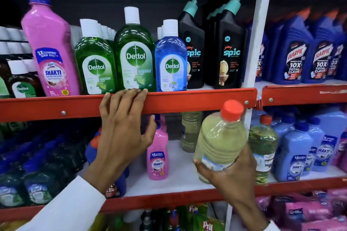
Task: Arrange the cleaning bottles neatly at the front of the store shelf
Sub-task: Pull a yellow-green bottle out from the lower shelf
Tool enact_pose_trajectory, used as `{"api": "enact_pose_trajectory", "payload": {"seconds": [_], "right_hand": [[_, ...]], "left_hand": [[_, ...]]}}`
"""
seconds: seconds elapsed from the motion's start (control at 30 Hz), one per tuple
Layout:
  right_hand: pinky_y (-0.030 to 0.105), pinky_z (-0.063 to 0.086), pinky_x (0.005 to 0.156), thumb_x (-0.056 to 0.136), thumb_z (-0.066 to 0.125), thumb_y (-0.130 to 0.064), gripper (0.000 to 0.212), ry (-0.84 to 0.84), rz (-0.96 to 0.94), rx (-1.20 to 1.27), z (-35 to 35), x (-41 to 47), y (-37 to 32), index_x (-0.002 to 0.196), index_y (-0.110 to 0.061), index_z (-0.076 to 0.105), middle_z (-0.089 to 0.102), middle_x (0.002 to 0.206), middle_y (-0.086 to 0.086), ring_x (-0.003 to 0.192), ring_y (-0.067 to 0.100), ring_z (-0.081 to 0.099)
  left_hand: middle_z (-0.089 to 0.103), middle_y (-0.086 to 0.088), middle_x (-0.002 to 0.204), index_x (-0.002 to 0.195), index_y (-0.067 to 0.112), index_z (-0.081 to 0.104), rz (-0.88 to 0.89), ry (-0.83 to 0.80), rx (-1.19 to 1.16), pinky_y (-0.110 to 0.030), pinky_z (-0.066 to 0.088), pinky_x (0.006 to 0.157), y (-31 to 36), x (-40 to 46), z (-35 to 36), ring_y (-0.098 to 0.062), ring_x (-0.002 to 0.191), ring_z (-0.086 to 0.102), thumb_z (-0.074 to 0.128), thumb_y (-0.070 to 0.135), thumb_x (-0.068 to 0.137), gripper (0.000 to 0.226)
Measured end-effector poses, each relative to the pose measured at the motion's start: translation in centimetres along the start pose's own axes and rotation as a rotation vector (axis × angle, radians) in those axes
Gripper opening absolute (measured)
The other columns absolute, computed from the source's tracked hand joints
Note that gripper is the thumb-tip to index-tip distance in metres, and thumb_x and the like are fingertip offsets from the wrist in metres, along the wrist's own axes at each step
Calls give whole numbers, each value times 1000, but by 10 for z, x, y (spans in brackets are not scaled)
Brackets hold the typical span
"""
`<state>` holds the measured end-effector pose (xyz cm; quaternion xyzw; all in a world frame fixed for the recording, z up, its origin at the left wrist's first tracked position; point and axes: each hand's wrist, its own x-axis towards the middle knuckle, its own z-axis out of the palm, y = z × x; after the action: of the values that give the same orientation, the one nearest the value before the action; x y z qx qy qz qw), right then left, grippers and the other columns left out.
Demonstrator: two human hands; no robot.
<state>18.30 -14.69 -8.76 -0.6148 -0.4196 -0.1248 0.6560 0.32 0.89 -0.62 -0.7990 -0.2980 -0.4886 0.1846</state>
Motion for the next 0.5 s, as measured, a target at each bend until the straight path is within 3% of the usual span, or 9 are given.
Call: {"api": "enact_pose_trajectory", "payload": {"seconds": [0.1, 0.27, 0.5], "right_hand": [[26, 54, 79, 42, 96, -31, 89, -17, 61, -8, 18, -6, 31, 119, -25, 52, 68, 107, -3, 95, 15, 67], [8, 43, 70, 39, 97, -25, 86, -60, 141, -71, 47, 1, 79, 113, -18, 54, 66, 101, -1, 87, 18, 65], [14, 43, 65, 36, 96, -26, 83, -50, 269, -116, 89, 29, 129, 107, -16, 52, 65, 100, 5, 84, 20, 65]], "left_hand": [[62, -11, 137, 141, 13, 55, 0, 7, 1, -58, 29, 120, -1, -1, 1, -31, 132, 50, 60, 40, 87, 60], [62, -10, 136, 141, 12, 55, 6, 48, 5, -56, 27, 122, -2, -2, 7, -30, 132, 49, 61, 37, 89, 58], [63, -11, 135, 140, 12, 56, -11, 109, 20, -54, 21, 125, 0, -2, 17, -31, 132, 49, 63, 31, 88, 55]]}}
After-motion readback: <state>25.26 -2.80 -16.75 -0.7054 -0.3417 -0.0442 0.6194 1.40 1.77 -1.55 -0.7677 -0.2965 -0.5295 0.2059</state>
